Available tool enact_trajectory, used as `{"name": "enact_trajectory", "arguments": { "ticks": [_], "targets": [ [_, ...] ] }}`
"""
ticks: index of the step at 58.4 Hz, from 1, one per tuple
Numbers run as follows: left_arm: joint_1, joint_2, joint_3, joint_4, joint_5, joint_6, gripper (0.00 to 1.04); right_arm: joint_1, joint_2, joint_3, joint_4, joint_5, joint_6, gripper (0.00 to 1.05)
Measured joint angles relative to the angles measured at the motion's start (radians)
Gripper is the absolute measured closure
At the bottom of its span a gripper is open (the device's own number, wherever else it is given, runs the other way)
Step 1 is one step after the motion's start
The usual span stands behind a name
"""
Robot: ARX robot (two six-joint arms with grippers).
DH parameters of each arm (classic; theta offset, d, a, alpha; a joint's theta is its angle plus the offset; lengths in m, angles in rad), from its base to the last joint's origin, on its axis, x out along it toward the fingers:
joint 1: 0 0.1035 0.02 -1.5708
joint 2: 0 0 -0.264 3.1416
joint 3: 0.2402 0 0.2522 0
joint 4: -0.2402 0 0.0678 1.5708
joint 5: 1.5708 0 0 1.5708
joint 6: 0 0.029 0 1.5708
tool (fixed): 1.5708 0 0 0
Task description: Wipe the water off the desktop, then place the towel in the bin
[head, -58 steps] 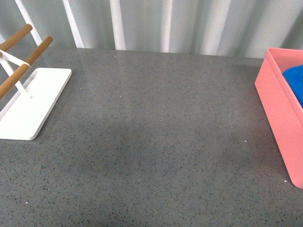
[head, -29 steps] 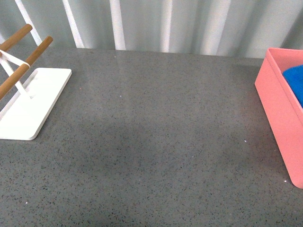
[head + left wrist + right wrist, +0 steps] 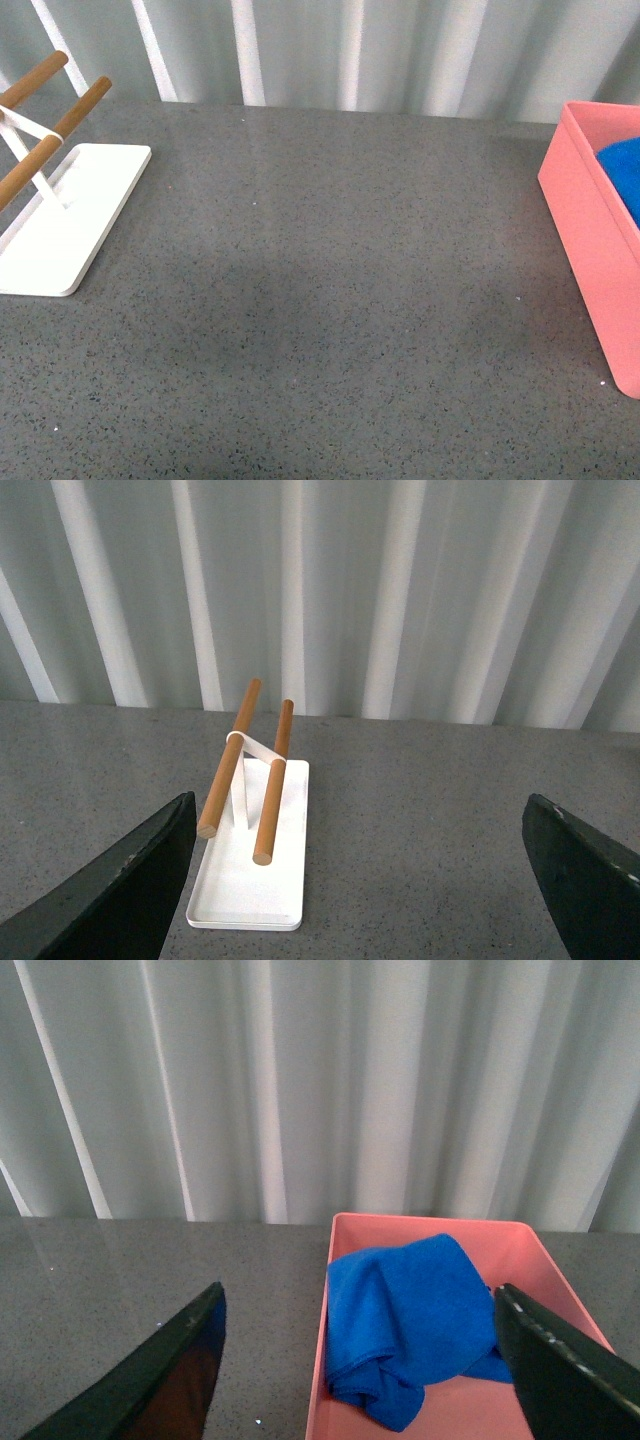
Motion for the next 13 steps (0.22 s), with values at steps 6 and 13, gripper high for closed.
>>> {"name": "enact_trajectory", "arguments": {
  "ticks": [6, 13],
  "targets": [
    [0.000, 0.000, 0.000, 0.000, 0.000, 0.000, 0.07, 0.000, 0.000, 0.000, 0.000, 0.000, 0.001, 0.05],
    [0.000, 0.000, 0.000, 0.000, 0.000, 0.000, 0.07, 0.000, 0.000, 0.000, 0.000, 0.000, 0.001, 0.07]
  ]
}}
